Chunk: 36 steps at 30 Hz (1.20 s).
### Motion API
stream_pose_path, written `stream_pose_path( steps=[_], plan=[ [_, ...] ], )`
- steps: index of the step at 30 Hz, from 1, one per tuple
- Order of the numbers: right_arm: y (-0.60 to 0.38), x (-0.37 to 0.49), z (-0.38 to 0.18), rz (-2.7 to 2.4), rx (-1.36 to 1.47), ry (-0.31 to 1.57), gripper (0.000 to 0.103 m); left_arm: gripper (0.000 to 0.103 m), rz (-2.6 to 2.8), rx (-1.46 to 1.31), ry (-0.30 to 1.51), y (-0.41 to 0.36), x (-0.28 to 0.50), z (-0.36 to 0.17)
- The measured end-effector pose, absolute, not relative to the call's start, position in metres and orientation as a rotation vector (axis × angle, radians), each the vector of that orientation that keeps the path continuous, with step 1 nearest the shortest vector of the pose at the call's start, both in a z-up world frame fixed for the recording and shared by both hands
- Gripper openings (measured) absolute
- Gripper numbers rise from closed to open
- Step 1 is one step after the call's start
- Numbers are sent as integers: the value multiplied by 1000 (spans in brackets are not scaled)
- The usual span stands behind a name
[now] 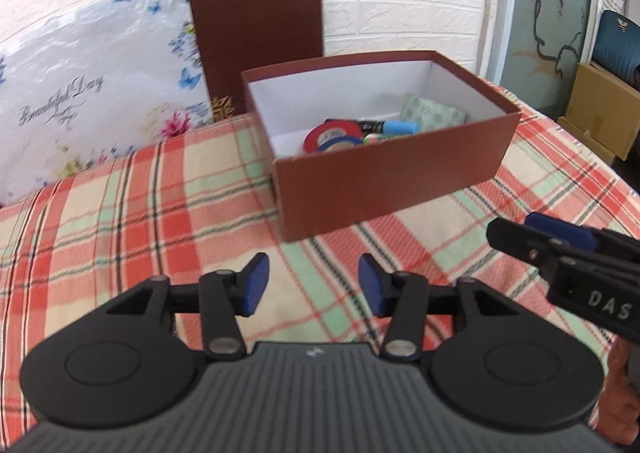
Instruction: Organize objects
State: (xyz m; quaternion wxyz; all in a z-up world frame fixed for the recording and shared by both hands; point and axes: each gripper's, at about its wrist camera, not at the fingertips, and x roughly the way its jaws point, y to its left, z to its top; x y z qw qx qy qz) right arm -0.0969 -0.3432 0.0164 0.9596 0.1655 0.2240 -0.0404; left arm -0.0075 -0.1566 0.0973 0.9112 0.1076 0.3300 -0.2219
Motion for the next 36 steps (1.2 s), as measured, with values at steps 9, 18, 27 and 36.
stream_pose_path(
  steps=[9, 18, 27, 36],
  plan=[
    [-316, -106, 24, -48, 332, 484, 56, 94, -337, 205, 652, -123, -27, 96],
    [-299, -116, 27, -29, 328, 495, 61, 101, -304, 168, 652, -107, -36, 93],
    [-294, -122, 27, -30, 341, 502, 65, 103, -287, 168, 665, -105, -39, 91],
    [-293, -125, 25, -34, 348, 508, 74, 103, -248, 150, 669, -103, -43, 87]
  ],
)
